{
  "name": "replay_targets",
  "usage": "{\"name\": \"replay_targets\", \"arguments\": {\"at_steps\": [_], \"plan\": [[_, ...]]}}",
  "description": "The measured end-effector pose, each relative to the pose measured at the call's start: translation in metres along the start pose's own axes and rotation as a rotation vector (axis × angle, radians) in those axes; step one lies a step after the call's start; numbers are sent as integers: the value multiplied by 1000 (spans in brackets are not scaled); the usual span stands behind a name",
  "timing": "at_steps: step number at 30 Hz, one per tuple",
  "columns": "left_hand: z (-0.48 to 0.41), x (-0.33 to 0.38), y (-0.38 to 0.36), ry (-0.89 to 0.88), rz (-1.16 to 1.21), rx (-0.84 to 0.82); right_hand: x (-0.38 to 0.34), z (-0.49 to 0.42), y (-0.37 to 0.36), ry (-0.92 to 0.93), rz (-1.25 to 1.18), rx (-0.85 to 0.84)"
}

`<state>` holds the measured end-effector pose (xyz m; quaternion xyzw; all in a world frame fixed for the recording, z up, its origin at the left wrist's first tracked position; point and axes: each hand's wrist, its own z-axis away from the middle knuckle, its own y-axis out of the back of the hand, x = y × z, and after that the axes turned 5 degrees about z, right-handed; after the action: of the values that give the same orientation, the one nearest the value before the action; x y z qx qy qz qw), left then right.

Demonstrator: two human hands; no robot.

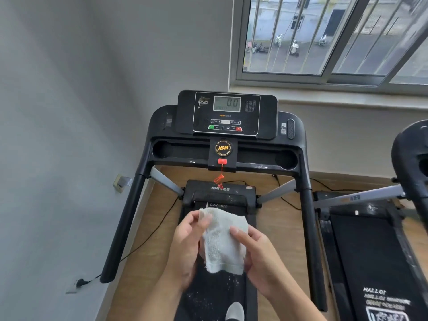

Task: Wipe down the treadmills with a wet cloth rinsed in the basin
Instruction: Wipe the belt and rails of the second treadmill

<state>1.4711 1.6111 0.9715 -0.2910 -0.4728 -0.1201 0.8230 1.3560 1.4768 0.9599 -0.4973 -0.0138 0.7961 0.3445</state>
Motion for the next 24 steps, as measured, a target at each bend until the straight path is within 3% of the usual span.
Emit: {"name": "replay_targets", "arguments": {"at_steps": [4,9,14,19,24], "plan": [[-30,-34,42,96,-146,146,17,-40,-9,145,490,210],[-93,-100,114,469,-157,195,80,-116,-7,5,785,307],[-189,-204,193,664,-209,199,175,-220,-3,-155,832,383],[-344,-337,271,566,-242,162,297,-373,41,-116,758,472],[-450,-502,353,529,-36,93,443,-502,106,-53,742,493]]}}
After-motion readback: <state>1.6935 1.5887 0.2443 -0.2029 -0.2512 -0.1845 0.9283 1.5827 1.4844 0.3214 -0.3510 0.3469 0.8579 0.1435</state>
